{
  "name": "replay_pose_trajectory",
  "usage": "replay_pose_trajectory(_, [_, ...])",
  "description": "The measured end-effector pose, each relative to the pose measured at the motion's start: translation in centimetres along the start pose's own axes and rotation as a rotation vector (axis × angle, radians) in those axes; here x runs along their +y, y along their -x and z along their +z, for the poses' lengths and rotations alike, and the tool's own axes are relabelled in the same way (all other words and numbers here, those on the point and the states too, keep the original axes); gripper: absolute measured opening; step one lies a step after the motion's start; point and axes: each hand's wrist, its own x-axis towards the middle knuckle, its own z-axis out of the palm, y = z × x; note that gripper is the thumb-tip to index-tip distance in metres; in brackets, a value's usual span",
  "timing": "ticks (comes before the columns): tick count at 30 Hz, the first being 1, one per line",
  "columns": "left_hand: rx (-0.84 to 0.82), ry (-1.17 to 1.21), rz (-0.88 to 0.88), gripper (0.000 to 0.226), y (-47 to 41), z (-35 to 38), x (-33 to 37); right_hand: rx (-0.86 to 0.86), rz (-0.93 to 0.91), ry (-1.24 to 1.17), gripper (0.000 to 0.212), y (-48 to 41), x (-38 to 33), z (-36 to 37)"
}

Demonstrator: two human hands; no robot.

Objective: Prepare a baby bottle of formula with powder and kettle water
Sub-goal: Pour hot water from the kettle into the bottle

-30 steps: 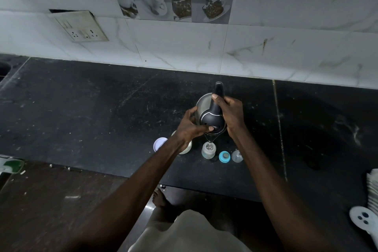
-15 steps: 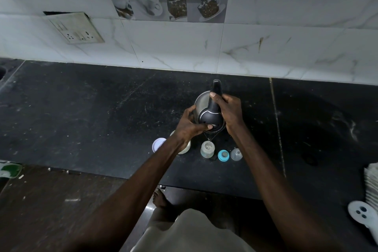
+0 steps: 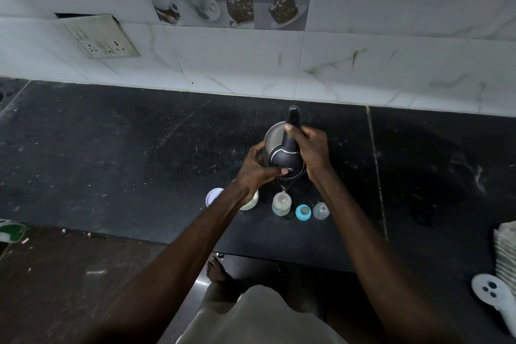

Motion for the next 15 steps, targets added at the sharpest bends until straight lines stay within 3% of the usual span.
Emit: replay_pose_trajectory(15, [-0.013, 0.0, 0.007, 0.095, -0.24, 0.08, -0.02, -0.01, -0.023, 0.026, 0.026, -0.2, -0.42, -0.25])
